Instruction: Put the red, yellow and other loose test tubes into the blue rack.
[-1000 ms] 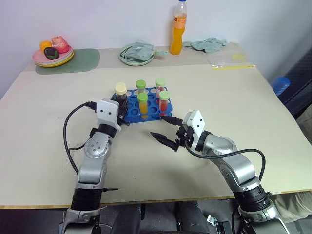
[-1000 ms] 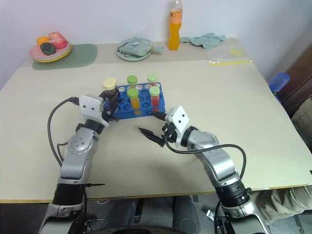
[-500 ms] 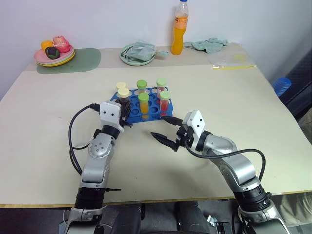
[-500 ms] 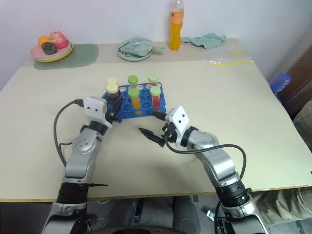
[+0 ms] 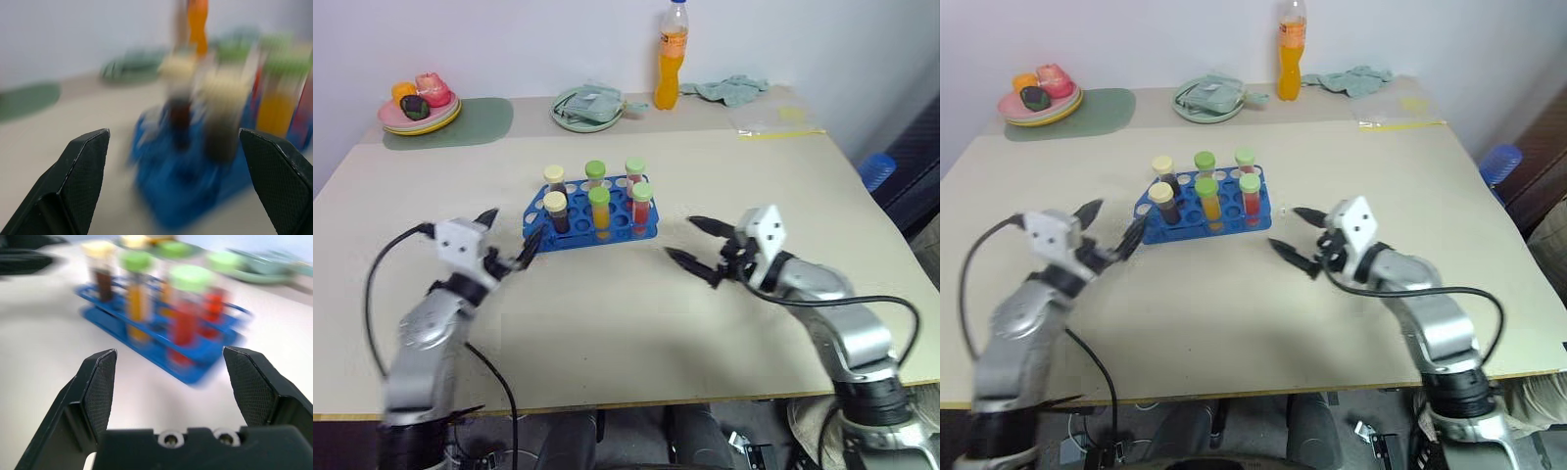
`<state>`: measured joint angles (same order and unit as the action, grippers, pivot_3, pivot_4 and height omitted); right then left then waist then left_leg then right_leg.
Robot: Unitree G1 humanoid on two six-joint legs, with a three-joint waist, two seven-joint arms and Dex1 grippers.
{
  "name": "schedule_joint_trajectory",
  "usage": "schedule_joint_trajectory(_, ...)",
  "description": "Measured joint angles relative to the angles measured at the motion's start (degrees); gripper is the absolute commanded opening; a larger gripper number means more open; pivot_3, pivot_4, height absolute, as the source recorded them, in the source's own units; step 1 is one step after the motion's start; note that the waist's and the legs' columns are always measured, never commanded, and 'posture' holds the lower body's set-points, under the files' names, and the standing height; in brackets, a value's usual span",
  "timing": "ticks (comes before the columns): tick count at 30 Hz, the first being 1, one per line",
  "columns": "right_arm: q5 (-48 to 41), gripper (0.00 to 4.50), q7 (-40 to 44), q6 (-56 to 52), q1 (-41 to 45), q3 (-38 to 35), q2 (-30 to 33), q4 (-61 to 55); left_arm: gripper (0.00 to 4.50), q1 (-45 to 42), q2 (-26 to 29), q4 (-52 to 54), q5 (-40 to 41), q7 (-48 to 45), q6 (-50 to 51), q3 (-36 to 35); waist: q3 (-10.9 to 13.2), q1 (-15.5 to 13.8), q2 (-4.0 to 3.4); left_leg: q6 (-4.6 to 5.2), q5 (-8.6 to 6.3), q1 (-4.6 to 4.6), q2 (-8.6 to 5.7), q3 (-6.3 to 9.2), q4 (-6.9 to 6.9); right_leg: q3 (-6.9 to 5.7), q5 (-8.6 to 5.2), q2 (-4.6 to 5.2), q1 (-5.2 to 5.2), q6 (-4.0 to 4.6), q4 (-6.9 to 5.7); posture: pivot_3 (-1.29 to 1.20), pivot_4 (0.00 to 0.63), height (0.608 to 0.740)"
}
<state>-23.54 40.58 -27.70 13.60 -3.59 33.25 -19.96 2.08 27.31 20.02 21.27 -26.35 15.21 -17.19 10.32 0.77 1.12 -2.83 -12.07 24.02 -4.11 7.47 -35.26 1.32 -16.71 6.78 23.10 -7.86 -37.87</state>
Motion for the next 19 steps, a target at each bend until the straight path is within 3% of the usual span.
schedule_joint_trajectory(6,-1.3,3.82,4.2,0.9,-4.8,-8.1,7.2,5.1,4.33,9.0,7.8,0.2,4.3,-6.4,3.6,-9.7,0.0,-0.2,0.0,0.08,-0.06,-0.22,0.03,-0.04,0.03,-0.07,0.0,0.02,-0.36,0.01,0.25,0.0,0.15,0.74)
schedule_joint_trajectory(13,0.4,3.82,6.9,6.3,-5.6,-9.0,8.4,12.3,4.33,11.3,7.9,0.7,4.2,-5.6,4.5,-10.9,0.0,-0.1,-0.02,0.16,-0.12,-0.57,0.09,-0.04,0.17,-0.06,-0.01,0.03,-0.72,0.02,0.45,0.0,0.15,0.74)
schedule_joint_trajectory(19,1.5,3.82,7.3,8.6,-4.3,-7.9,8.3,14.3,4.33,12.8,4.7,3.8,3.8,-1.8,4.7,-11.0,0.0,-0.1,-0.02,0.17,-0.13,-0.56,0.09,0.0,0.17,-0.04,0.0,0.03,-0.73,0.01,0.5,0.0,0.15,0.74)
